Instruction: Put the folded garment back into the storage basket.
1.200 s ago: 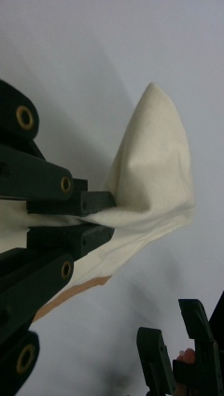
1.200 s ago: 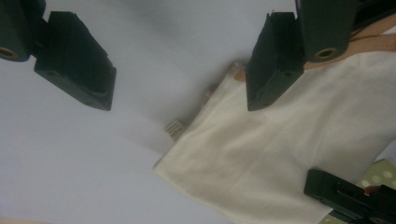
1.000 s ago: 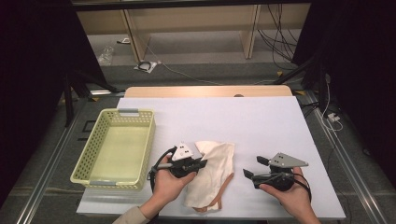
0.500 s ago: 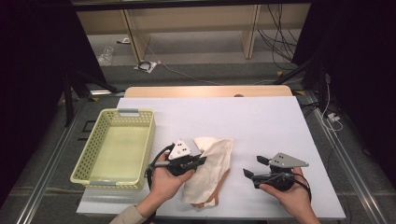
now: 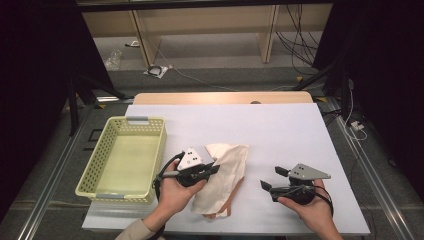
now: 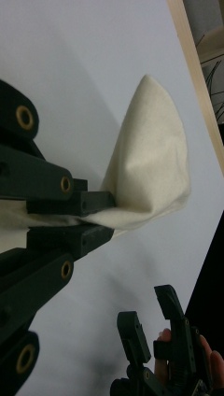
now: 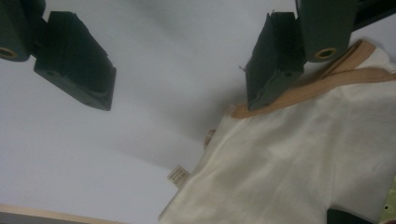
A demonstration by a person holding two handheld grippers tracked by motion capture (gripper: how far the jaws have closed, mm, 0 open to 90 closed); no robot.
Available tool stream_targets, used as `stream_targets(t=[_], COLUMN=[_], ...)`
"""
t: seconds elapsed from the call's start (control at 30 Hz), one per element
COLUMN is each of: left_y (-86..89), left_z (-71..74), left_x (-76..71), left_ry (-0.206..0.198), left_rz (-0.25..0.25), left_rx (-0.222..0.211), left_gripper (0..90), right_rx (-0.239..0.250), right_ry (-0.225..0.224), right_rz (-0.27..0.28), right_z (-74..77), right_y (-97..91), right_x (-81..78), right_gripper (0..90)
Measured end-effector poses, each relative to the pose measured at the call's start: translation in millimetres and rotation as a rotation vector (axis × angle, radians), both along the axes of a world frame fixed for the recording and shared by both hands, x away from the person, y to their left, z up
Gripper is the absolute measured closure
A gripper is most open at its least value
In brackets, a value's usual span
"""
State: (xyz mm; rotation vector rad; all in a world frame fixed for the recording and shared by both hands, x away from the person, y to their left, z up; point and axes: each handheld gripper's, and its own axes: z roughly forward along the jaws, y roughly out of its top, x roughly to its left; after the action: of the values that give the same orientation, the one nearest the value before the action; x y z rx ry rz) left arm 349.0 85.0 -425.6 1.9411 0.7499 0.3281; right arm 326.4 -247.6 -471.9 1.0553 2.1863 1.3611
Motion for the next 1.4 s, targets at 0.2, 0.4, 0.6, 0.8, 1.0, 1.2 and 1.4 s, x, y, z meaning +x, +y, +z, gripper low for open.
stream_targets(t=[0.2,0.4,0.6,0.8,1.0,1.2,1.4], left_y=[2.1,4.4,6.9,9.5,12.0,14.6,17.2], left_z=[2.4,4.7,7.5,9.6,11.7,13.9,16.0], left_x=[0.3,1.0,1.5,2.1,2.8,3.4,4.0], left_ry=[-0.010,-0.016,-0.026,-0.035,-0.044,-0.049,-0.054], left_rz=[0.004,0.010,0.017,0.023,0.029,0.035,0.043], left_rx=[-0.003,-0.007,-0.012,-0.016,-0.025,-0.031,-0.037], left_gripper=[84.1,84.0,84.0,84.0,84.1,84.0,84.0], right_rx=[0.000,0.001,-0.001,0.001,0.001,-0.004,-0.006], right_ry=[-0.002,-0.002,-0.004,-0.004,-0.003,-0.001,0.000], right_rz=[0.000,-0.003,-0.003,-0.005,-0.008,-0.010,-0.011], right_z=[0.2,0.2,0.2,0.1,0.3,0.6,0.8], right_y=[-0.2,-0.4,-0.4,-0.3,-0.5,-0.6,-0.8], right_x=[0.0,0.1,0.1,0.1,0.0,-0.2,-0.4], right_gripper=[25.6,25.6,25.6,25.6,25.6,25.7,25.7])
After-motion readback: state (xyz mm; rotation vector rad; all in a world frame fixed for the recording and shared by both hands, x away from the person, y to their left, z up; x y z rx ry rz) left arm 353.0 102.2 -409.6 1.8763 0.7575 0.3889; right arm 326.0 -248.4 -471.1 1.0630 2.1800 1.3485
